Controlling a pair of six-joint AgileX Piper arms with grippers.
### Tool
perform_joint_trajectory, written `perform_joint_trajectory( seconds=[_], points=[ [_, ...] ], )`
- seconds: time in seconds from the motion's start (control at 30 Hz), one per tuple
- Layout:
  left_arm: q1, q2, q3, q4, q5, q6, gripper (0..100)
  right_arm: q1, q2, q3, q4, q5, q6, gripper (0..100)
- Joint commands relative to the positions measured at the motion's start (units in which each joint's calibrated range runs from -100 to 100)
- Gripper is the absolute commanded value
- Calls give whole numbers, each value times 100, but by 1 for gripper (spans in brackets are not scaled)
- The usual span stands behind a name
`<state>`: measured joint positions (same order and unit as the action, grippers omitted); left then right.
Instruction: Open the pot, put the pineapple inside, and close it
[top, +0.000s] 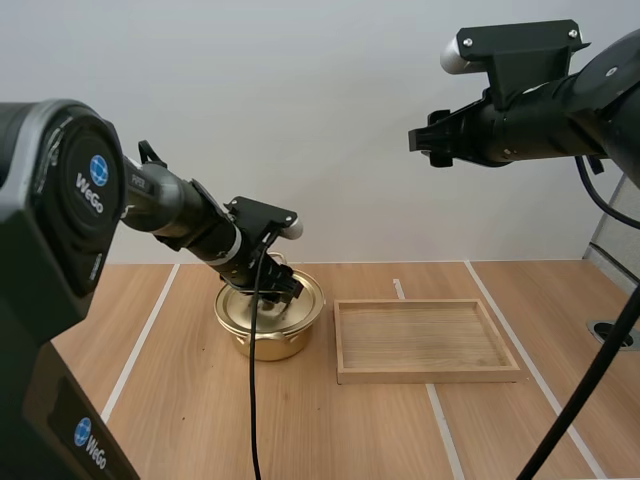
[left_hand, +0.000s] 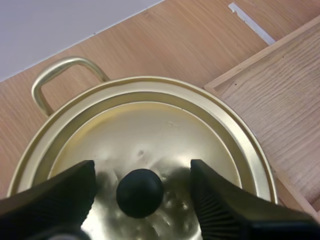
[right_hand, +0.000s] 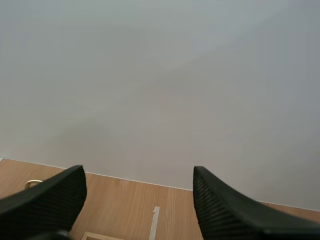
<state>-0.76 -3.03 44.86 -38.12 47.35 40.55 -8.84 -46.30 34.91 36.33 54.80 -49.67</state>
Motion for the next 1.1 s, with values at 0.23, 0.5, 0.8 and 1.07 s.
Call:
perform_joint_trajectory(
  seconds=[0.23,0.5,0.8,1.07],
  points=[
    [1,-416,-149,-277,230,-128,100,-23,-73,7,14,-8,11,100],
    [1,-1415,-460,-405,-311,-211,100,-23,-73,7,15,-158,11,100],
    [1,-3041,-460,-405,-2157,-448,100,-23,-221,7,436,-1019,264,77],
    [1,-4386,-460,-570,-2856,-526,71,-23,-579,7,804,-1240,254,0]
  ],
)
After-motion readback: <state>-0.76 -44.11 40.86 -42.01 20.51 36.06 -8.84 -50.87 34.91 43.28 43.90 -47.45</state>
